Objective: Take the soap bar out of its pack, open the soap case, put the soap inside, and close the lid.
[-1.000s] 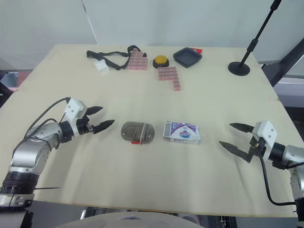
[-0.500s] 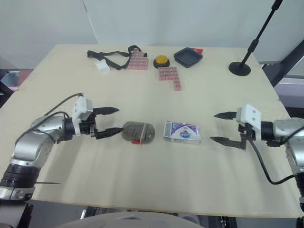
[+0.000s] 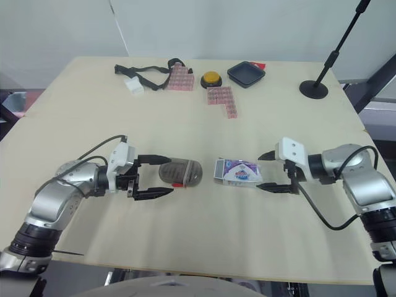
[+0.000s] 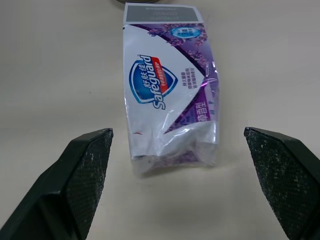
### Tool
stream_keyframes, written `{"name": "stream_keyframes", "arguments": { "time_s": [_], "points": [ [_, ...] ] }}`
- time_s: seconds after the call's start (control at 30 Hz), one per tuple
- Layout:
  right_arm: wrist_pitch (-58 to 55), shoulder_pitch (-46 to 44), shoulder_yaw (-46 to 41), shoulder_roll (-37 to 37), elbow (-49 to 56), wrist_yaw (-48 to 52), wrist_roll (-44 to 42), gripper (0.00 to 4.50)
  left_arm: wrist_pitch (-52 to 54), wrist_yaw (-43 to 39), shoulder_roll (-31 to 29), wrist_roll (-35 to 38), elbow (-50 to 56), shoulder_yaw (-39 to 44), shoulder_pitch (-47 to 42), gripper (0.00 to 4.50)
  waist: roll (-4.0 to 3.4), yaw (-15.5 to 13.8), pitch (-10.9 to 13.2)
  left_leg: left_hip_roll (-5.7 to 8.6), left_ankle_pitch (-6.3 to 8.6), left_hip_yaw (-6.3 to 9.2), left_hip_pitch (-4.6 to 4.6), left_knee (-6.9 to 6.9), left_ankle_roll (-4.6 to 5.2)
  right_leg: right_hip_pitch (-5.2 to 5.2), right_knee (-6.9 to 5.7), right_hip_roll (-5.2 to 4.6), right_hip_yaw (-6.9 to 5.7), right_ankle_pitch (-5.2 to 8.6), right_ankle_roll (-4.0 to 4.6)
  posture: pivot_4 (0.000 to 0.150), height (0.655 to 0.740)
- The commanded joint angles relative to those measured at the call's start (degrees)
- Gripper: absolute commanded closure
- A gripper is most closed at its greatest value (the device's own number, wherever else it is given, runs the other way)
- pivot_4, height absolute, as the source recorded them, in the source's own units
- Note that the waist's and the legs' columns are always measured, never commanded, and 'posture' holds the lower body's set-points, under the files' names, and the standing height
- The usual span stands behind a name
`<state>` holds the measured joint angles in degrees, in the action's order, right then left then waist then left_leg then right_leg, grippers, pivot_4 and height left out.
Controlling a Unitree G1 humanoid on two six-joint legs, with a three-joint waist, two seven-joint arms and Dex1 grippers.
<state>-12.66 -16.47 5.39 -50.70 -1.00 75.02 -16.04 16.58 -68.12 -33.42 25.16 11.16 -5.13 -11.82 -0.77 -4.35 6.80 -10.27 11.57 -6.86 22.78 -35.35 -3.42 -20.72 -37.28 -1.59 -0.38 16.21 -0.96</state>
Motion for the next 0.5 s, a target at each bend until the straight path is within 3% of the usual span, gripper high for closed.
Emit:
{"name": "stream_keyframes", "arguments": {
  "time_s": [0.03, 0.5],
  "points": [
    [2.75, -1.29, 0.45, 0.72, -1.50, -0.44, 1.80, 0.00, -1.30, 0.32, -0.12, 0.79, 2.25, 0.58, 0.28, 0.06, 0.00, -0.01, 0.00, 0.00, 0.00, 0.00, 0.01, 0.00, 0.00, -0.01, 0.00, 0.00, 0.00, 0.00, 0.00, 0.150, 0.7400],
    [12.94, -2.98, 1.88, 5.04, -8.48, -1.39, 5.75, 0.00, -0.74, 1.54, 0.67, 1.13, 3.81, -0.26, 1.47, 0.06, 0.00, 0.10, 0.00, 0.00, 0.00, -0.04, 0.01, -0.02, -0.01, -0.05, -0.08, 0.00, 0.05, 0.00, 0.00, 0.150, 0.7400]
  ]
}}
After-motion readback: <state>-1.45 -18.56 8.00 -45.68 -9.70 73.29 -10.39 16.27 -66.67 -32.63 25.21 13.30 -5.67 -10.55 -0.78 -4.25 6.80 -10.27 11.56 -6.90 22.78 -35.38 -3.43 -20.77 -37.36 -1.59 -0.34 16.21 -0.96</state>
